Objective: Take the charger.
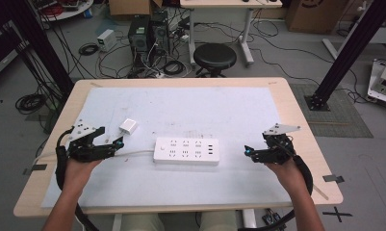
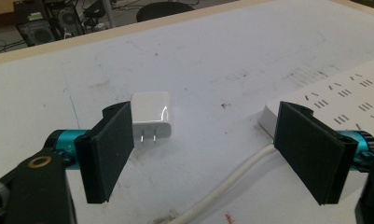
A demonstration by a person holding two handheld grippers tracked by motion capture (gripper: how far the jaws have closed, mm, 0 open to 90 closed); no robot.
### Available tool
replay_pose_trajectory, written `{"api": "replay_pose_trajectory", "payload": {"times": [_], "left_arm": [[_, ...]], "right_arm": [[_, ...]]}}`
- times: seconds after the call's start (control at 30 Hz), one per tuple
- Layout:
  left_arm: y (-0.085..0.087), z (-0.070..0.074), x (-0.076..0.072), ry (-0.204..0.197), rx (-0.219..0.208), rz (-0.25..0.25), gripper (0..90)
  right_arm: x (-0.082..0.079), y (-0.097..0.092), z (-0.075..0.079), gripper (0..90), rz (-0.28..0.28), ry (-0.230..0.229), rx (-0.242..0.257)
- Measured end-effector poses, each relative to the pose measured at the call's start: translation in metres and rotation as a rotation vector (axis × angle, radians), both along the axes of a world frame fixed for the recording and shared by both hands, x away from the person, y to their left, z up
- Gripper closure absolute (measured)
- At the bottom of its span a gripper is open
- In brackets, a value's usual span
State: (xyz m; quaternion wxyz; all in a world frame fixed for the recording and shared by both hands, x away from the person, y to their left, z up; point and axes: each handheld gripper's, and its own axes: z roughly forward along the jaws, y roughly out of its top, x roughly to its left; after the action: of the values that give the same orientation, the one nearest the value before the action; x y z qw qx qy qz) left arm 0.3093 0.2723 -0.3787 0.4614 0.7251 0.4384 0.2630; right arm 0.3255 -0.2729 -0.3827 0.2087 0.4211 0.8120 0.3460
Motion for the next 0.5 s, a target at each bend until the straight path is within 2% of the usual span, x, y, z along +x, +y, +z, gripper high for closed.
{"api": "replay_pose_trajectory", "payload": {"times": [0.27,0.43,0.5], "left_arm": [[0.002,0.002,0.001,-0.027,-0.008,-0.024,20.2],[0.005,-0.002,0.007,-0.022,0.0,-0.06,20.1],[0.005,-0.003,0.01,-0.006,-0.011,-0.066,19.8]], "right_arm": [[-0.003,0.005,0.008,15.6,0.016,-0.01,-0.004],[-0.003,0.004,0.011,15.6,0.024,-0.008,-0.007],[-0.002,0.002,0.011,15.6,0.02,-0.005,-0.008]]}}
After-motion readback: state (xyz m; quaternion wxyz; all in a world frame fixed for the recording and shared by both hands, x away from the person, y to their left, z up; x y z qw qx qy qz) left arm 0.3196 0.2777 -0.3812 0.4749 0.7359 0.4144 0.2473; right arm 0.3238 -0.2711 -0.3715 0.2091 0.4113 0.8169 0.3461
